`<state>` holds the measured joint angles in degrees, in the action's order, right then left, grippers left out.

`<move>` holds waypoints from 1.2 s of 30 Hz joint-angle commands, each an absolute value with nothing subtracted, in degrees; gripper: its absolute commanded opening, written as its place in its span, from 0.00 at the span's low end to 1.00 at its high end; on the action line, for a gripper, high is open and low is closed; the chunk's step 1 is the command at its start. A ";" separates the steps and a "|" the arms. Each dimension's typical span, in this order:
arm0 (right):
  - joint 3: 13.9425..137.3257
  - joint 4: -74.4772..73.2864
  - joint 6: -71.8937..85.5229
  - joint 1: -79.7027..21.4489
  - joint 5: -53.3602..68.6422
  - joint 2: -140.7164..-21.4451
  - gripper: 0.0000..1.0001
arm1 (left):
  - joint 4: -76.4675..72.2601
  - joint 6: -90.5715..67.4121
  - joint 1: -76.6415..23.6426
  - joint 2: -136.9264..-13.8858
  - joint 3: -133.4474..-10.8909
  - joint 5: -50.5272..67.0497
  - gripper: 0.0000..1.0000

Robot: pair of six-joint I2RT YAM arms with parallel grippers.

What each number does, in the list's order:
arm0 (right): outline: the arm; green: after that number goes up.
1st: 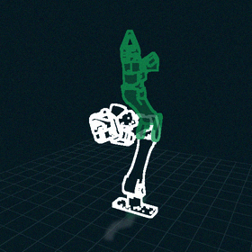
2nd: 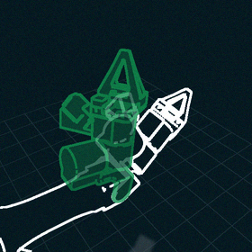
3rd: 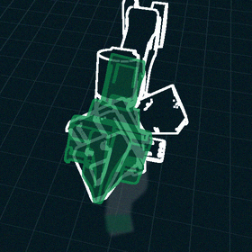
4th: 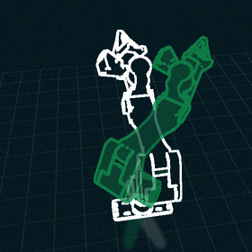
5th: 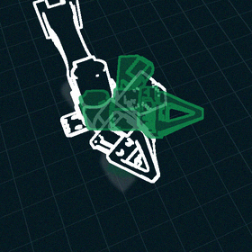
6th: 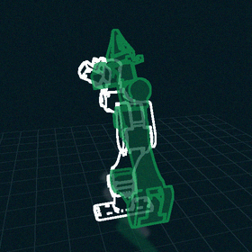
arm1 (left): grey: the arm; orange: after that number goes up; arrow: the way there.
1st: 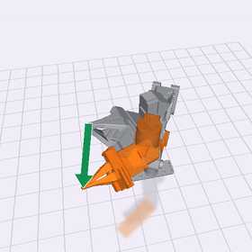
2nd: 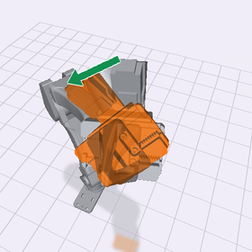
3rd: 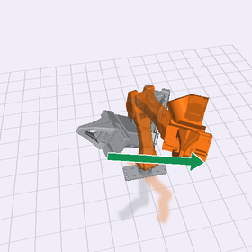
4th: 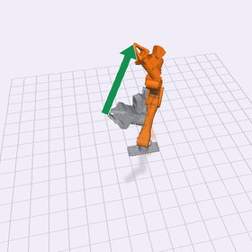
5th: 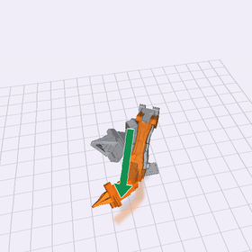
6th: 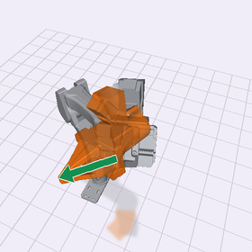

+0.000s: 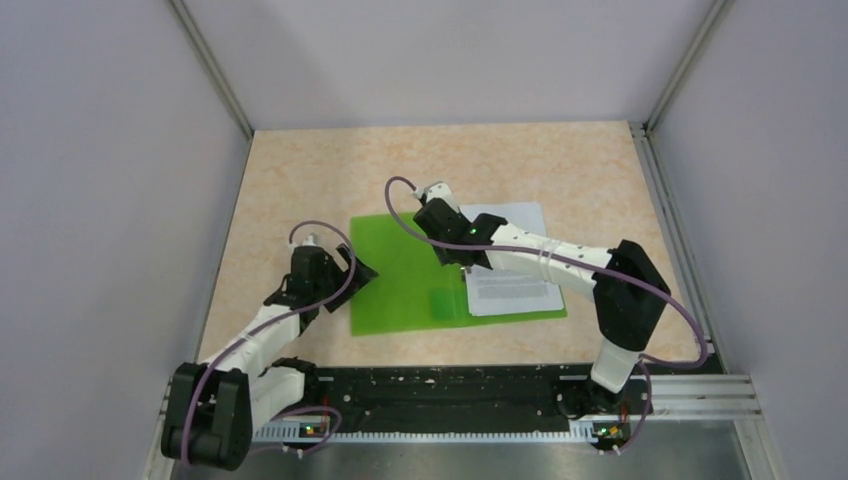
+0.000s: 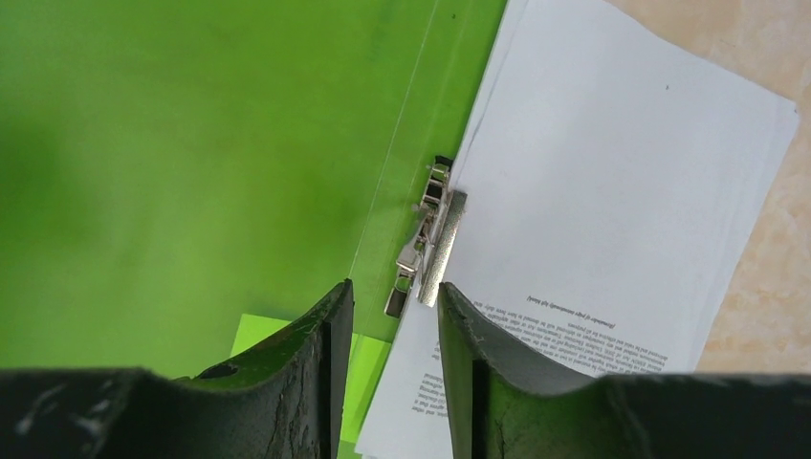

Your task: Put the files into the folder

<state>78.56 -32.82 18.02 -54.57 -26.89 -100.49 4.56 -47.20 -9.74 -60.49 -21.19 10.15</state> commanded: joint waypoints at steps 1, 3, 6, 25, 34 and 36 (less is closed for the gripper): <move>76.81 -30.58 17.96 -52.71 -25.47 -96.29 0.38 | 6.89 -50.92 -11.53 -56.08 -18.35 10.99 0.95; 75.77 -30.24 18.10 -52.05 -24.89 -95.63 0.38 | 7.60 -52.16 -13.18 -54.50 -17.67 10.42 0.93; 74.34 -29.58 18.59 -51.26 -23.98 -94.54 0.38 | 9.19 -53.77 -16.34 -52.58 -17.40 8.97 0.91; 70.82 -29.18 20.23 -50.72 -23.59 -91.01 0.38 | 34.00 -57.87 -30.86 -45.50 -25.52 -13.46 0.82; 74.45 -32.15 20.06 -50.76 -22.87 -92.63 0.39 | 29.42 -46.36 -30.81 -53.48 -37.27 -21.28 0.98; 76.30 -33.32 19.97 -50.86 -22.40 -93.90 0.36 | 28.70 -47.32 -30.80 -61.14 -39.60 -20.49 0.98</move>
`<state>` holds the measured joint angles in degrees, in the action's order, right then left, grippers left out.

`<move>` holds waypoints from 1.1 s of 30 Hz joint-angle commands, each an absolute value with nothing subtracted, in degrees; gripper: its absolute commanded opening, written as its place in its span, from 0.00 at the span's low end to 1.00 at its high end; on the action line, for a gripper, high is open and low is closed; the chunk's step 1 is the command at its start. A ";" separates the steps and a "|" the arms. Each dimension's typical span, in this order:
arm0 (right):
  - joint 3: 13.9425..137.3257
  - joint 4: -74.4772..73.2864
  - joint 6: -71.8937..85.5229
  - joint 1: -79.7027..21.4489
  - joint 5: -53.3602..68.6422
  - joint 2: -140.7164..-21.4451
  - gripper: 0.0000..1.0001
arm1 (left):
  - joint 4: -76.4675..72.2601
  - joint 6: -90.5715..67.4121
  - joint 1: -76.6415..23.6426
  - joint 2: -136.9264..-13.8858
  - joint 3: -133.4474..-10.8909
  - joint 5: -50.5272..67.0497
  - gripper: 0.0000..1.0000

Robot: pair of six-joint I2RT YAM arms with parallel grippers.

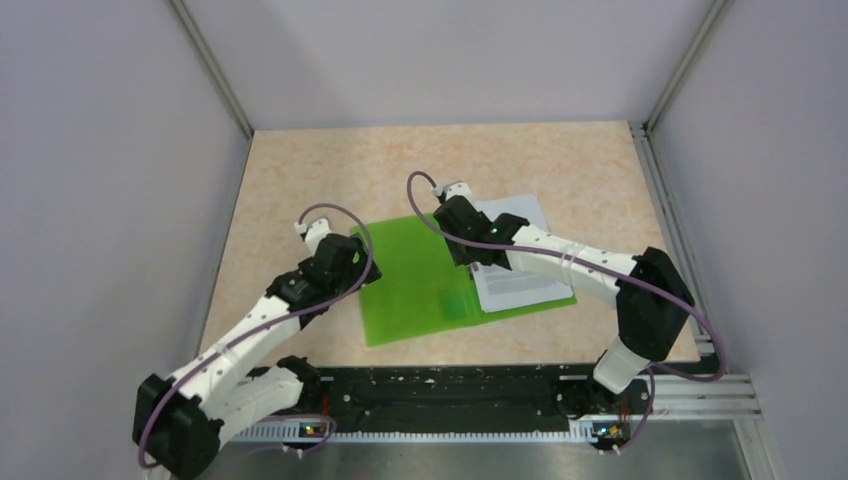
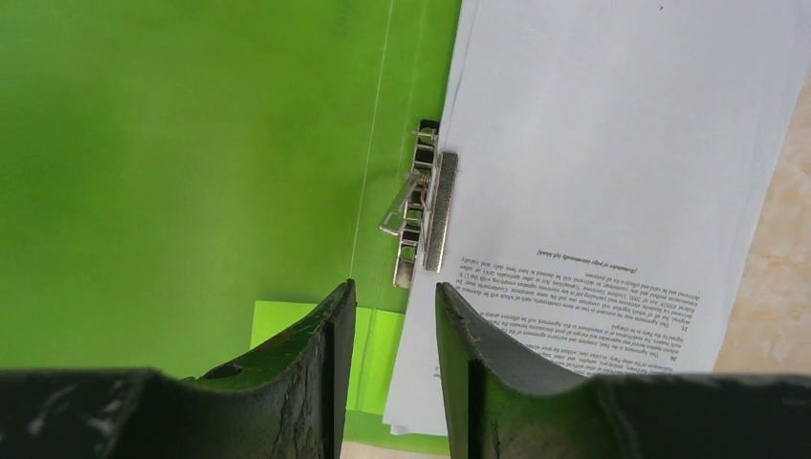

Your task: Put the files into the folder

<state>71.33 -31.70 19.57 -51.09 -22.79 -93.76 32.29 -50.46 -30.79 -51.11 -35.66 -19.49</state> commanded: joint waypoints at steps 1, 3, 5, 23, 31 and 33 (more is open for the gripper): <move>77.06 -33.95 19.83 -51.00 -22.22 -94.63 0.34 | 29.16 -47.77 -30.80 -64.56 -40.97 -20.67 0.97; 78.82 -35.44 19.31 -51.55 -23.15 -96.50 0.32 | 28.59 -48.21 -30.81 -69.56 -42.95 -20.87 0.93; 80.51 -37.05 18.45 -51.93 -24.19 -98.07 0.32 | 26.55 -49.07 -30.78 -72.59 -43.17 -20.53 0.86; 86.58 -39.15 11.51 -53.99 -24.21 -105.59 0.27 | 20.48 -56.92 -30.78 -80.86 -38.50 -23.13 0.49; 87.06 -40.26 10.00 -54.72 -27.38 -106.99 0.25 | 21.32 -58.77 -30.76 -82.74 -38.38 -23.84 0.37; 87.42 -40.58 9.40 -55.08 -28.85 -107.58 0.23 | 20.85 -59.02 -30.81 -82.69 -38.01 -23.69 0.36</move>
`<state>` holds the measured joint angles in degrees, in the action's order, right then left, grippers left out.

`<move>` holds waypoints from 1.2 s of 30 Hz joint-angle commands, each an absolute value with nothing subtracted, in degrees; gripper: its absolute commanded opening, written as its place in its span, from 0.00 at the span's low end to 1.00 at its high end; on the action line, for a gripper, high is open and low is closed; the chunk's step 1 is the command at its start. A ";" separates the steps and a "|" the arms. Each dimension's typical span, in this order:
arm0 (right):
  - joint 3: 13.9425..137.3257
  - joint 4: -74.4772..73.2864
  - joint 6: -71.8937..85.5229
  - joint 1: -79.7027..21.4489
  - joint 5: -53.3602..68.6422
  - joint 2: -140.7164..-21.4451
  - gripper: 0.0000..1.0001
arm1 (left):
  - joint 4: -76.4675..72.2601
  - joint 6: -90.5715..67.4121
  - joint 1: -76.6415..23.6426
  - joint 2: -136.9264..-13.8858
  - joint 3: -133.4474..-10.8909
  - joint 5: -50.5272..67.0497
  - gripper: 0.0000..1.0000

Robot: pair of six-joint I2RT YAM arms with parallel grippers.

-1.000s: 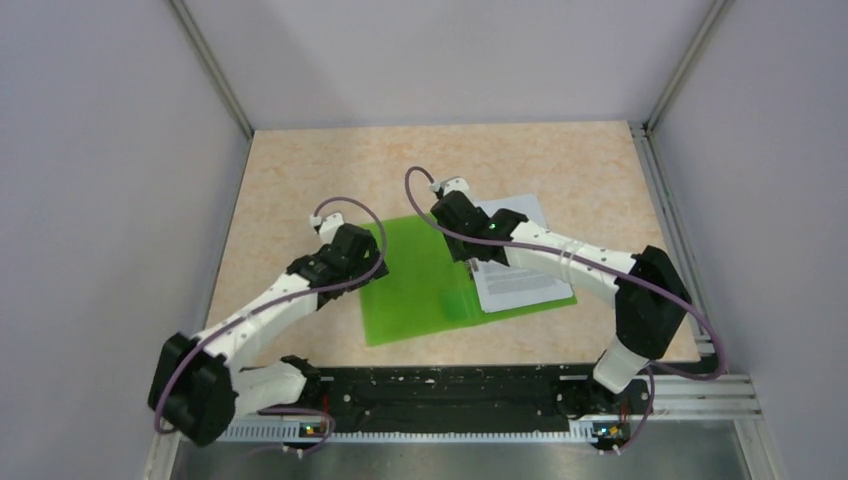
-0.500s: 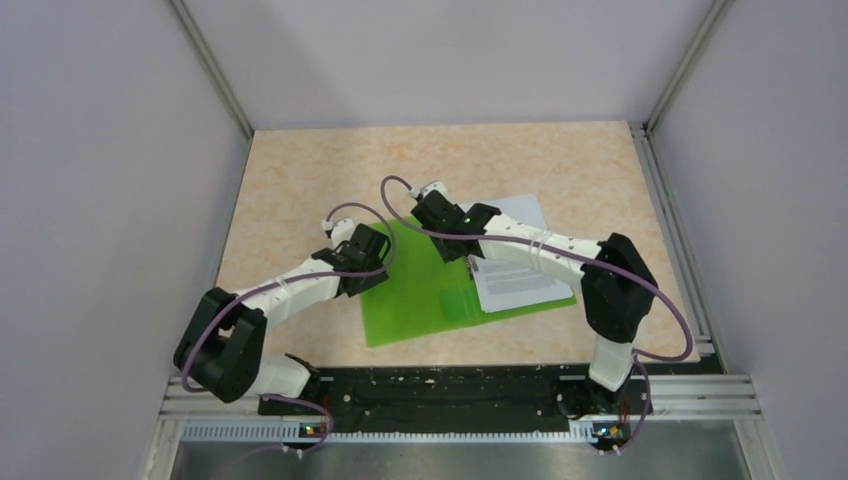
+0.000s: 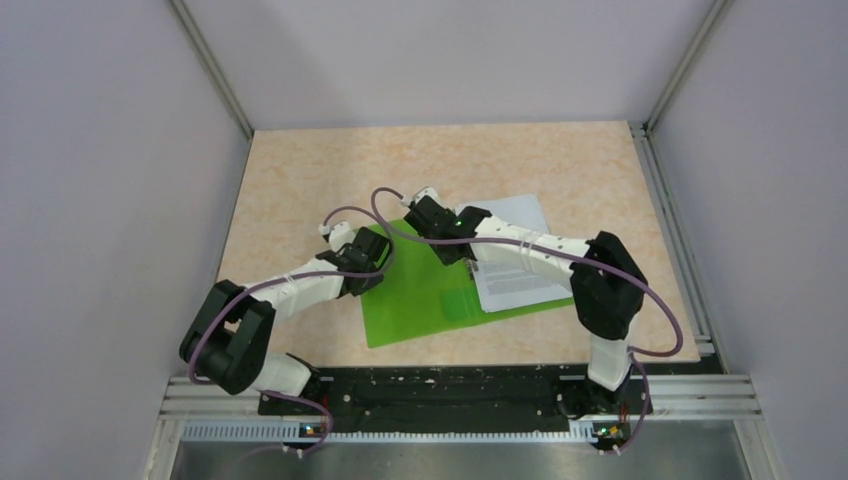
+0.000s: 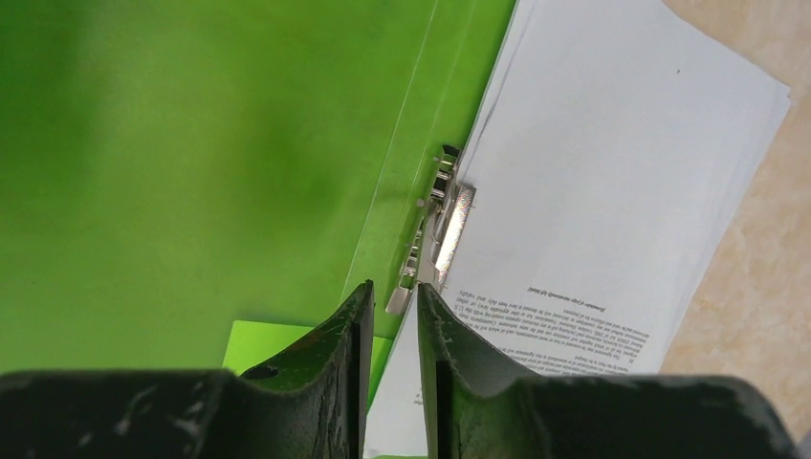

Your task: Put the files into the folder

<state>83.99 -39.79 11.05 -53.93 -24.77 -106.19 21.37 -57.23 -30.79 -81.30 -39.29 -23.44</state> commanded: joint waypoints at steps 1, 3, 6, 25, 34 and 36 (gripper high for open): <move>87.59 -40.69 9.22 -55.30 -29.38 -107.93 0.23 | 20.83 -59.18 -30.79 -82.81 -38.02 -23.62 0.35; 87.98 -40.97 8.84 -55.53 -29.87 -108.46 0.21 | 20.80 -59.32 -30.85 -83.06 -37.99 -23.47 0.32; 88.20 -40.96 8.43 -55.72 -30.24 -109.10 0.19 | 20.78 -59.41 -30.82 -83.48 -38.02 -23.31 0.29; 87.74 -41.83 7.70 -56.32 -33.40 -109.82 0.13 | 21.93 -62.18 -30.76 -85.52 -38.26 -22.93 0.08; 86.58 -41.09 7.90 -56.26 -32.86 -109.86 0.11 | 22.28 -63.78 -30.72 -86.91 -38.45 -22.33 0.00; 86.45 -40.98 8.01 -56.31 -32.72 -109.94 0.11 | 22.25 -63.94 -30.72 -86.81 -38.32 -22.34 0.00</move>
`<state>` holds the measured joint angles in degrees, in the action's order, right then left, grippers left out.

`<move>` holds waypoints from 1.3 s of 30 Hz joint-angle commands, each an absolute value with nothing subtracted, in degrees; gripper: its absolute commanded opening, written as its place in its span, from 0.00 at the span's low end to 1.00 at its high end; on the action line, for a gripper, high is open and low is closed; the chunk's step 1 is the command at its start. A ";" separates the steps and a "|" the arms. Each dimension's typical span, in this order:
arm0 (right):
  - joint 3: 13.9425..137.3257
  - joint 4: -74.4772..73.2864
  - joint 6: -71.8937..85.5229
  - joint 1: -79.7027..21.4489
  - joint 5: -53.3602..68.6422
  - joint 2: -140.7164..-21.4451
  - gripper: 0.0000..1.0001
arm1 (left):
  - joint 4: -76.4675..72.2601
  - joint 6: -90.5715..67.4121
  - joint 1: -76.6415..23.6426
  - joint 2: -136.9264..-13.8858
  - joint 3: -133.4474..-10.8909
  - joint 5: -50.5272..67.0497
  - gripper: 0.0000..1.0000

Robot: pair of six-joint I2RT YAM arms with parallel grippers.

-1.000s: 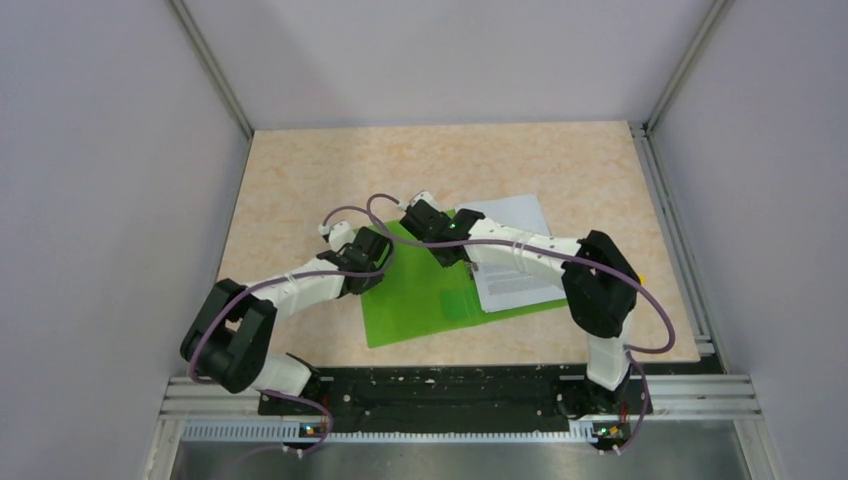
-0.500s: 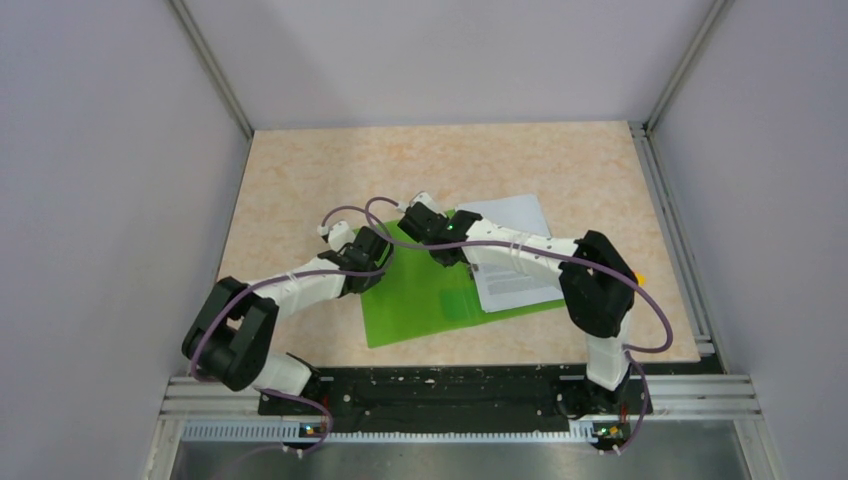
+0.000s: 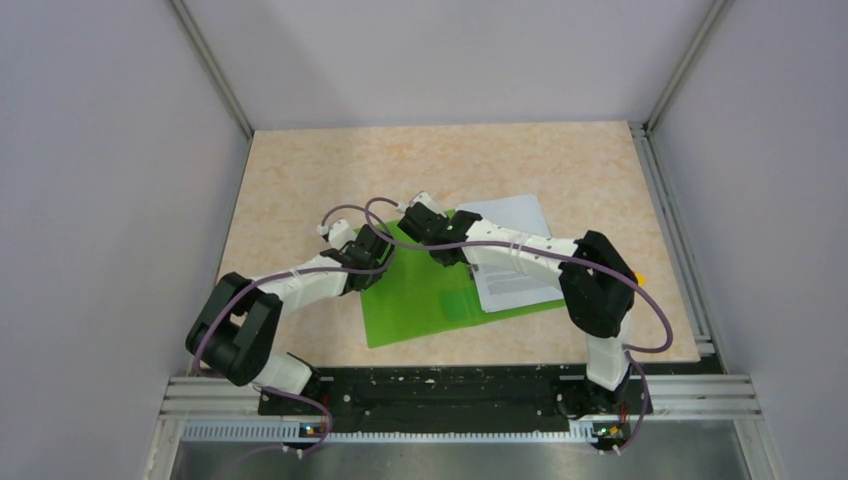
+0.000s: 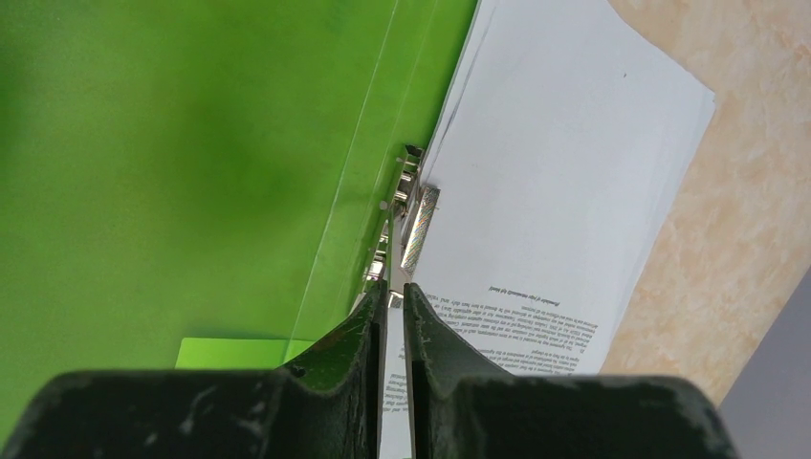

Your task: Put the files into the folder

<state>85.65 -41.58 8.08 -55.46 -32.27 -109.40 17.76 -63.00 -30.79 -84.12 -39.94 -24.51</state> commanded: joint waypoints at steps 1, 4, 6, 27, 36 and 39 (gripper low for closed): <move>86.39 -40.92 8.01 -56.32 -32.71 -109.89 0.11 | 22.30 -63.97 -30.76 -86.83 -38.30 -22.38 0.00; 86.01 -40.43 8.10 -56.34 -32.46 -109.99 0.11 | 22.29 -64.20 -30.69 -86.82 -38.16 -22.40 0.00; 85.50 -39.90 8.30 -56.32 -32.43 -109.90 0.11 | 22.12 -64.29 -30.67 -86.77 -37.85 -22.18 0.00; 81.62 -38.50 10.04 -56.08 -32.37 -107.48 0.09 | 20.61 -67.07 -29.35 -85.42 -33.82 -20.41 0.00; 78.39 -38.33 10.54 -56.03 -33.39 -105.51 0.05 | 21.59 -68.63 -29.11 -86.59 -34.51 -20.28 0.00; 76.77 -37.84 11.03 -55.69 -33.27 -104.47 0.04 | 21.66 -68.81 -29.06 -87.01 -34.68 -20.06 0.00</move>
